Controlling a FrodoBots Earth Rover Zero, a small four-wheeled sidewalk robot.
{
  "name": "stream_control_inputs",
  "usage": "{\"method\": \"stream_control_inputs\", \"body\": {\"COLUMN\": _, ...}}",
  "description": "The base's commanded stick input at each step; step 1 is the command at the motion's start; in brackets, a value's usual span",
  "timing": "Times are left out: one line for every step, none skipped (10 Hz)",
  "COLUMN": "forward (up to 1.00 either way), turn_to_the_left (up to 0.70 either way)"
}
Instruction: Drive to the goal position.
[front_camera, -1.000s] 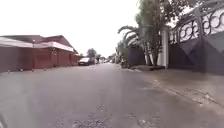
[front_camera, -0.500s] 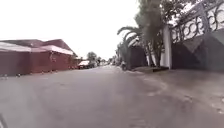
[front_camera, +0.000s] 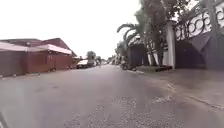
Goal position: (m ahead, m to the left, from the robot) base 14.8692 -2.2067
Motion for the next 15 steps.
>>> {"method": "stream_control_inputs", "body": {"forward": 0.7, "turn_to_the_left": 0.0}}
{"method": "stream_control_inputs", "body": {"forward": 0.7, "turn_to_the_left": 0.0}}
{"method": "stream_control_inputs", "body": {"forward": 0.7, "turn_to_the_left": 0.0}}
{"method": "stream_control_inputs", "body": {"forward": 0.7, "turn_to_the_left": 0.0}}
{"method": "stream_control_inputs", "body": {"forward": 0.7, "turn_to_the_left": 0.0}}
{"method": "stream_control_inputs", "body": {"forward": 0.7, "turn_to_the_left": 0.0}}
{"method": "stream_control_inputs", "body": {"forward": 0.7, "turn_to_the_left": 0.0}}
{"method": "stream_control_inputs", "body": {"forward": 0.7, "turn_to_the_left": 0.0}}
{"method": "stream_control_inputs", "body": {"forward": 0.7, "turn_to_the_left": 0.0}}
{"method": "stream_control_inputs", "body": {"forward": 0.7, "turn_to_the_left": 0.0}}
{"method": "stream_control_inputs", "body": {"forward": 0.7, "turn_to_the_left": 0.0}}
{"method": "stream_control_inputs", "body": {"forward": 0.7, "turn_to_the_left": 0.0}}
{"method": "stream_control_inputs", "body": {"forward": 0.7, "turn_to_the_left": 0.0}}
{"method": "stream_control_inputs", "body": {"forward": 0.7, "turn_to_the_left": 0.0}}
{"method": "stream_control_inputs", "body": {"forward": 0.7, "turn_to_the_left": 0.0}}
